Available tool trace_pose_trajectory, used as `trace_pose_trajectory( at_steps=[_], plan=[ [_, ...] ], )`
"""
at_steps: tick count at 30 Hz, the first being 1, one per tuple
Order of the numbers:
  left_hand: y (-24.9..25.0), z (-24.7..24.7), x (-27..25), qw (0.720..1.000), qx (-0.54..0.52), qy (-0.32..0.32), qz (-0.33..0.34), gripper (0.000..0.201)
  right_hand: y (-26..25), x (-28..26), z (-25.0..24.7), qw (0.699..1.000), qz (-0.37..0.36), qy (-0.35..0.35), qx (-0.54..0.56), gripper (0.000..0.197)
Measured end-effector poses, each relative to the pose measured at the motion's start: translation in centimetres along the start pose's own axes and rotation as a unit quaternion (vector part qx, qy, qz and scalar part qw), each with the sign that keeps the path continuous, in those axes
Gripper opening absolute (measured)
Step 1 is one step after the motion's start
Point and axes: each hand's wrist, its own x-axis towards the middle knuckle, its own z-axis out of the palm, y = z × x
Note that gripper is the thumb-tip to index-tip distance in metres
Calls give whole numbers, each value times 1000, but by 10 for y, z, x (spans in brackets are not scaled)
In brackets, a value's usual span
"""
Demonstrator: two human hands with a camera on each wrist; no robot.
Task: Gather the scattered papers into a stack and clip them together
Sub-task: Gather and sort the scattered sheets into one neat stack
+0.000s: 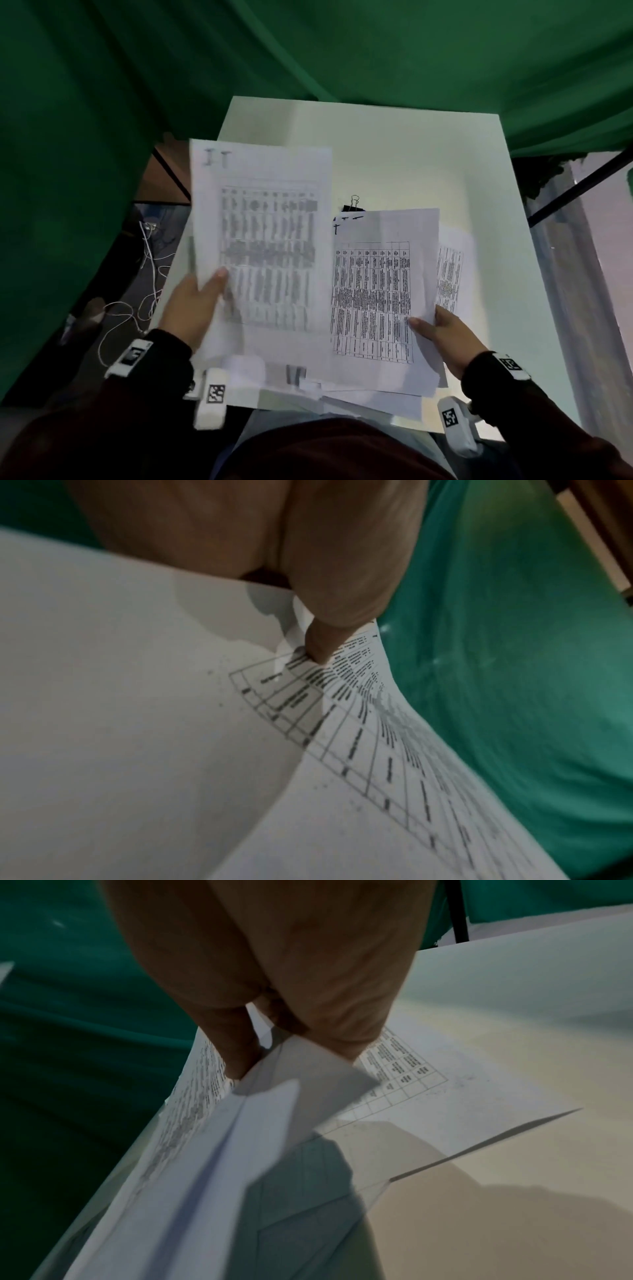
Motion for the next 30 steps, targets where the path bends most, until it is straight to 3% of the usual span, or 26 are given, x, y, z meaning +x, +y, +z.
trace_pose_trajectory(
  at_steps=[2,5,7,8,10,13,17,19,21,23,26,28,30],
  plan=[
    [-1,26,-15,998,17,-56,-4,14,-9,-3,10,999,-16,-26,15,22],
    [-12,68,-32,991,20,-120,-52,6,-21,-6,25,996,-26,-70,51,50],
    [-16,88,-37,988,9,-126,-89,11,-26,-6,30,994,-27,-87,55,64],
    [-18,96,-37,988,7,-120,-95,20,-28,-7,32,995,-24,-89,45,57],
    [-22,107,-33,989,16,-111,-97,43,-32,-7,33,996,-18,-86,4,24],
    [-36,115,-23,986,45,-132,-91,43,-32,-7,31,995,2,-94,-12,21],
    [-41,117,-23,985,77,-143,-65,57,-38,-13,30,992,83,-90,21,73],
    [-43,116,-21,983,89,-149,-55,66,-37,-16,32,995,49,-88,-4,86],
    [-48,117,-17,978,118,-164,-51,83,-35,-16,35,997,-8,-62,-44,58],
    [-45,112,-13,973,146,-173,-40,74,-32,-15,34,998,-24,-36,-52,33],
    [-45,93,6,985,136,-92,-46,38,-30,-15,29,998,-34,-33,-50,25],
    [-53,72,25,985,165,-12,-56,39,-26,-16,24,997,-40,-33,-52,25],
    [-65,51,41,970,232,24,-70,52,-21,-14,20,997,-38,-28,-54,27]
  ],
)
